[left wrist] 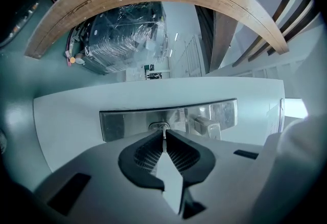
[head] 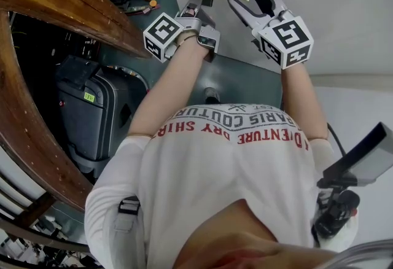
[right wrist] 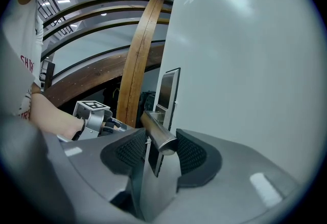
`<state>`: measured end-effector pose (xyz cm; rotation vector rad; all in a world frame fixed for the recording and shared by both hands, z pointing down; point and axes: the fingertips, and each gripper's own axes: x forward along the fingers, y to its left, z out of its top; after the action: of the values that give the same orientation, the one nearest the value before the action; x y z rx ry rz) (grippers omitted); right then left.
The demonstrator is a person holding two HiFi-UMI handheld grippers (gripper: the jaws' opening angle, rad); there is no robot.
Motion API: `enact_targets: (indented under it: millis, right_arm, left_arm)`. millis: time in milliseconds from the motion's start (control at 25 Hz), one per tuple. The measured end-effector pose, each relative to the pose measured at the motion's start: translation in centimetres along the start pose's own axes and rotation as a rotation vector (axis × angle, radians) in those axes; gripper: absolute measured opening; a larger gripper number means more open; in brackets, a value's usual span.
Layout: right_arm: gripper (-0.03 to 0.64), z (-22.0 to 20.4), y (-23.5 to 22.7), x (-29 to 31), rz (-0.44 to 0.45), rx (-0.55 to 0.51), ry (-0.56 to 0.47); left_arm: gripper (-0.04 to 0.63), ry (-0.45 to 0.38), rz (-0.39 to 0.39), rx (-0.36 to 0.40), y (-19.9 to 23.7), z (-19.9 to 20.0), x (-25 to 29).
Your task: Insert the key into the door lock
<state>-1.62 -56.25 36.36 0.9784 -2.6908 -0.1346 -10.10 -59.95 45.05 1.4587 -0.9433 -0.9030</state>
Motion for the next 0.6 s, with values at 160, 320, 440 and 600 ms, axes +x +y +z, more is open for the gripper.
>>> enact_targets:
  millis: [160, 320, 440, 600]
  right_arm:
    - [0.176, 0.0, 0.0, 0.1, 0.009, -0.005, 0.005]
    - [0.176, -0.2, 0.0, 0.1, 0.008, -0.001, 0.008]
    - [0.178, -0.2, -0.1, 0.3, 0.010, 0.002, 0.012]
    - [0.178, -0.1, -1.0, -0.4, -0.051, 0.016, 0.002]
  left_arm:
    - [0.023, -0.016, -0.002, -0.003, 0.0, 0.2, 0.3]
    - [0.023, -0.014, -0.009, 0.008, 0.1, 0.1, 0.3]
    - [0.023, 0.006, -0.024, 0.082, -0.1, 0.1, 0.7]
    - [0.069, 0.056, -0.011, 0.267, -0.3, 0.4, 0.1]
